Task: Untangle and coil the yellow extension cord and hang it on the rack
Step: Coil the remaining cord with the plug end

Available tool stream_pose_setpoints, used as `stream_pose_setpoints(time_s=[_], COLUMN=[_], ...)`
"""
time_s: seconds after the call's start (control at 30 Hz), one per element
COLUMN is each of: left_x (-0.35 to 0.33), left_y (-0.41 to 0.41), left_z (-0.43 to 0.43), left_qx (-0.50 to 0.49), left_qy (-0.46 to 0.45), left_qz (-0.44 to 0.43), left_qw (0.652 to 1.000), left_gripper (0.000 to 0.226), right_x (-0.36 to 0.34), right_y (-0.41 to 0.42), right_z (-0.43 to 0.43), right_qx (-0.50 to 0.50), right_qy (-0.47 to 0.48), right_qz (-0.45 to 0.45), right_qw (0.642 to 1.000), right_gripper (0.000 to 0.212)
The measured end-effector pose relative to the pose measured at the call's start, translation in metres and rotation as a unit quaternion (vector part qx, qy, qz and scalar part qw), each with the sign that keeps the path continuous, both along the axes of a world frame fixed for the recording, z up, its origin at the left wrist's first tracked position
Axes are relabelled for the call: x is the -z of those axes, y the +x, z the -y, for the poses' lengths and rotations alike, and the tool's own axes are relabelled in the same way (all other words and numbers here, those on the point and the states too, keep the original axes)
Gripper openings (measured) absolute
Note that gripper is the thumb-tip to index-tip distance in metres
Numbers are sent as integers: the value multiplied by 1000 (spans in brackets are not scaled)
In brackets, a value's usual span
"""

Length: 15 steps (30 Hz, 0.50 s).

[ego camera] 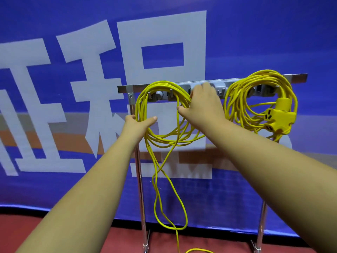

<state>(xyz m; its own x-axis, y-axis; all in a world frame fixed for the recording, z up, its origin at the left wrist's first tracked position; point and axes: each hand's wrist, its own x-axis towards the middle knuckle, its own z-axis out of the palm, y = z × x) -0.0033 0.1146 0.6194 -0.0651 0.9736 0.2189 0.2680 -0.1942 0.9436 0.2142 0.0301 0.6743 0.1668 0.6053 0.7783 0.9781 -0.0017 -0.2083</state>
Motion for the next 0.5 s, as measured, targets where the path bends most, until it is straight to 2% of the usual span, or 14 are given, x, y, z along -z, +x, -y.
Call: stream_pose_setpoints(time_s=[0.03, 0.1, 0.17, 0.23, 0.3, 0.5], left_x=[0, -1, 0, 1, 2, -13], left_y=[1, 2, 3, 2, 0, -8], left_z=[-6, -12, -18, -20, -21, -12], left_qx=[11, 48, 69, 88, 104, 68], left_qy=[0, 14, 41, 54, 61, 124], left_qz=[29, 54, 56, 83, 102, 91], left_qw=[1000, 997, 995, 991, 987, 986], left_gripper=[104, 58, 31, 26, 26, 24], right_x=[-5, -15, -25, -33, -37, -46], right_y=[-1, -2, -5, -9, -13, -21], right_z=[-5, -13, -21, -28, -32, -37], right_qx=[17, 38, 49, 68, 73, 51], right_qy=[13, 53, 61, 7, -36, -68], right_qz=[23, 65, 106, 169, 190, 120], right_qw=[1000, 996, 991, 983, 978, 989], right_gripper=[63, 66, 70, 71, 63, 40])
